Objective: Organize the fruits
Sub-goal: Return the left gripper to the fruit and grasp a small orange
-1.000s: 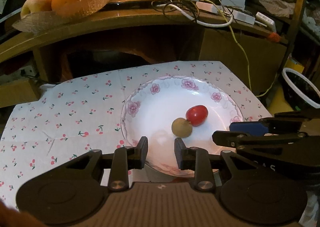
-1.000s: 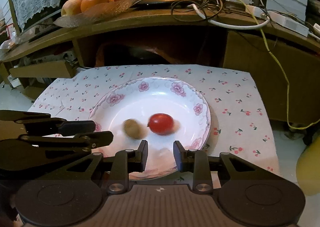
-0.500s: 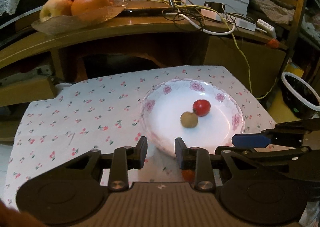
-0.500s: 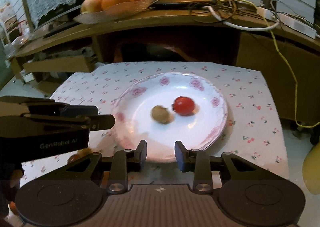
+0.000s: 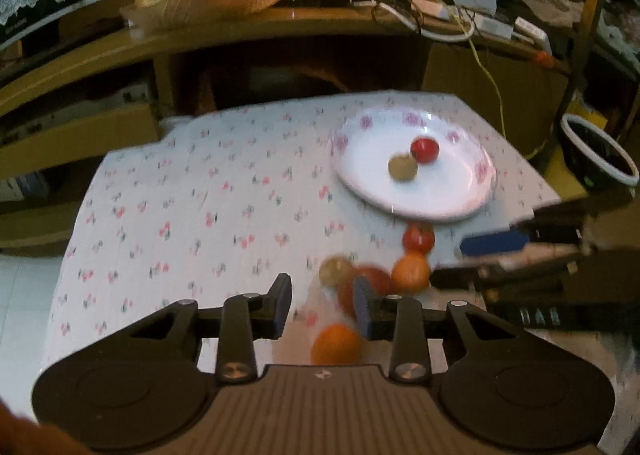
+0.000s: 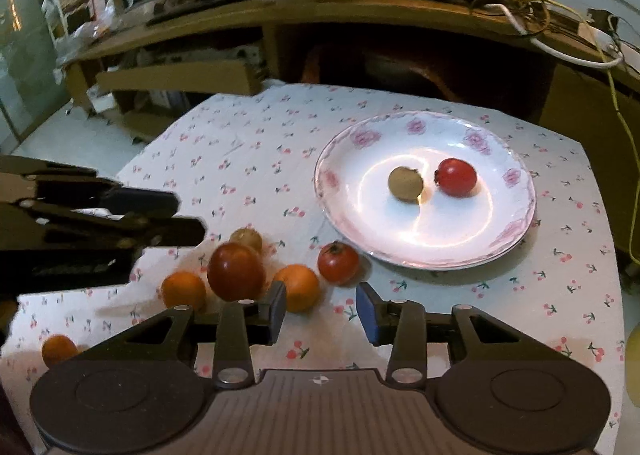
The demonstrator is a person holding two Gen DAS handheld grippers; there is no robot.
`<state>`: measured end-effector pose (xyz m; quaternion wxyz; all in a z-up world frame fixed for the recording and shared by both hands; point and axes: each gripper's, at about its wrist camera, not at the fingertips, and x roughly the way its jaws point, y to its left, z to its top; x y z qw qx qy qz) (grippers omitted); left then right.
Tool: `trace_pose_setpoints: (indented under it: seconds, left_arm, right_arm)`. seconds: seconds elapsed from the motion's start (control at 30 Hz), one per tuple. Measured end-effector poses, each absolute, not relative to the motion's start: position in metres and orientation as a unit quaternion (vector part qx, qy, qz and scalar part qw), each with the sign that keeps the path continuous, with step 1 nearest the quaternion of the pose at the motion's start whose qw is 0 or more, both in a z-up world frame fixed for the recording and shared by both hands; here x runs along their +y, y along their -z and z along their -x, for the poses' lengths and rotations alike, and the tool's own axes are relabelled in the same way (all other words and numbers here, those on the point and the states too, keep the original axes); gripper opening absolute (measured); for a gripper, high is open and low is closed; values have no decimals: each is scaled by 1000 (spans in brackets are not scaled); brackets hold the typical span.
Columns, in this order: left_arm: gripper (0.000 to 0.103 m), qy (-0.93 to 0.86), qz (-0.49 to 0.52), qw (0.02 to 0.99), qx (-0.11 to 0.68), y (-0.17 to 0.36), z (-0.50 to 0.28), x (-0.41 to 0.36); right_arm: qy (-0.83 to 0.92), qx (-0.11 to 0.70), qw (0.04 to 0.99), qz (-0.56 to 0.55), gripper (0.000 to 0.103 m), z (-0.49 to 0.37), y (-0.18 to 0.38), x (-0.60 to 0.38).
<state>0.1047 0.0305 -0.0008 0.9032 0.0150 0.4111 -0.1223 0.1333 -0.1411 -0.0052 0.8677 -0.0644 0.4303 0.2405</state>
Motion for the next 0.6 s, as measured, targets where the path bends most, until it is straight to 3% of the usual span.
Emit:
trace_pose_setpoints:
  seconds: [0.6]
  left_arm:
    - [40, 81, -11, 895, 439, -12, -14, 80]
  right_arm:
    - [-254, 436, 860, 69, 43, -118, 6, -129]
